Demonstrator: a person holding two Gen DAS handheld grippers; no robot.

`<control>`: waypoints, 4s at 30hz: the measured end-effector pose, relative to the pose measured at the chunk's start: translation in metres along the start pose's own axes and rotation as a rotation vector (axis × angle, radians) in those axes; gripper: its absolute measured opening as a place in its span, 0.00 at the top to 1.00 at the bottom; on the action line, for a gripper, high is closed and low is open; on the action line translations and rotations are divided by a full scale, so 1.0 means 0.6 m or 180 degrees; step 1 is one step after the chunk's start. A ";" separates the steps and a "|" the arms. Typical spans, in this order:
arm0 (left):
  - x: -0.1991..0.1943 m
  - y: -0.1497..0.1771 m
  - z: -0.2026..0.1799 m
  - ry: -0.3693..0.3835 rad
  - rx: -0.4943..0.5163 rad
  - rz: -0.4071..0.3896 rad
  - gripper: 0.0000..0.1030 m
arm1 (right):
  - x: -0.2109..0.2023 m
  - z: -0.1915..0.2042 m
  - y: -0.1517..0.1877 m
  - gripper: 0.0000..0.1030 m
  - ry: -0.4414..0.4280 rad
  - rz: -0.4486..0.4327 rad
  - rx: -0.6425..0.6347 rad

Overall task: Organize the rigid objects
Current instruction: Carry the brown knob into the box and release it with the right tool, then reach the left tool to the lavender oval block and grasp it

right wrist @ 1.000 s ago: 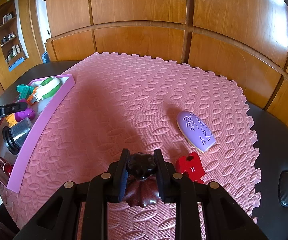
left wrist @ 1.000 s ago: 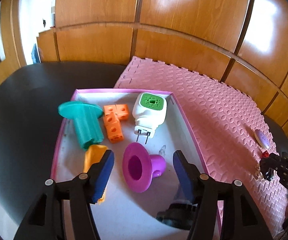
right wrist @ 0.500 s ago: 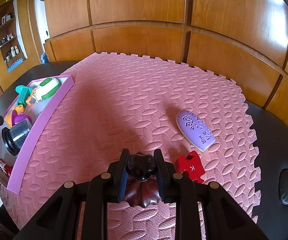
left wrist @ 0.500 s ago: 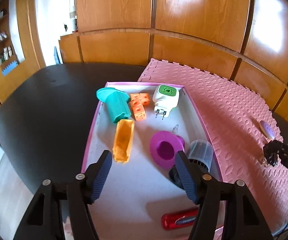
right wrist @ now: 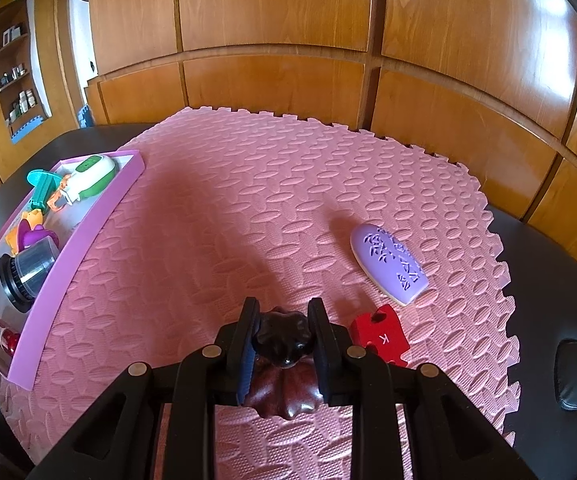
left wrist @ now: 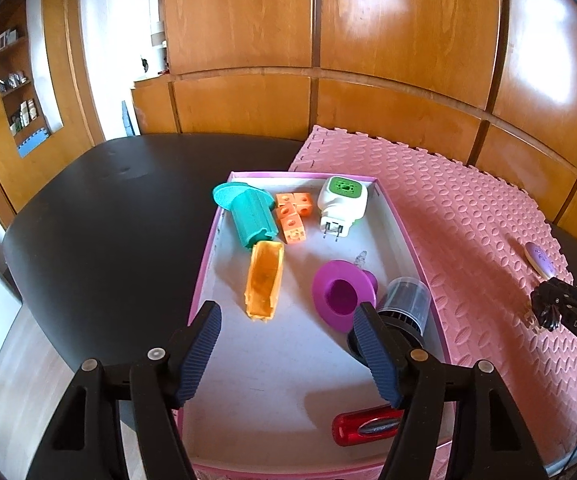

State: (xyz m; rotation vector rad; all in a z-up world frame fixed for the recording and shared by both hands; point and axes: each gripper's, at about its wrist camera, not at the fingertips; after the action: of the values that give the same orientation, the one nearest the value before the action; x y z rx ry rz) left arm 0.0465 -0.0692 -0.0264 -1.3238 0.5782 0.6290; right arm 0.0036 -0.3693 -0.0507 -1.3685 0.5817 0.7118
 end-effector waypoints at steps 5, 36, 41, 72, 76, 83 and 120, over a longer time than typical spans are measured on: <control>-0.002 0.000 0.011 -0.0024 -0.0048 -0.0010 0.31 | 0.003 0.001 0.001 0.77 0.0038 -0.0015 -0.0036; 0.010 0.021 0.146 -0.0299 -0.0546 0.0033 0.31 | -0.046 0.126 -0.059 0.77 -0.0552 -0.0201 -0.0071; 0.020 0.029 0.187 -0.0450 -0.0697 0.0084 0.31 | -0.053 0.228 -0.084 0.77 -0.1050 -0.0247 -0.0414; 0.039 0.049 0.198 -0.0354 -0.0773 0.0216 0.31 | 0.139 0.419 -0.101 0.43 -0.1437 0.0334 -0.0800; 0.032 0.045 0.194 -0.0356 -0.0759 0.0174 0.31 | 0.125 0.414 -0.106 0.40 -0.1454 0.0272 -0.0710; 0.008 0.036 0.182 -0.0333 -0.0703 0.0045 0.31 | 0.070 0.390 -0.111 0.40 -0.1448 0.0034 -0.0594; -0.091 -0.025 -0.126 0.0397 0.0651 -0.0412 0.31 | -0.113 -0.158 -0.007 0.40 0.0269 -0.0742 0.1179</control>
State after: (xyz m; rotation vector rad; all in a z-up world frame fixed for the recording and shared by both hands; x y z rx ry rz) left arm 0.0168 -0.1506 0.0108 -1.2022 0.6353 0.3726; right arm -0.0348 -0.4711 -0.0095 -1.1000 0.5767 0.3379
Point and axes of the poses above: each gripper's, at about its wrist camera, not at the fingertips, and x roughly the way its jaws point, z to its left, y to its underside, and after that the axes turned 14 degrees about -y, right-handed
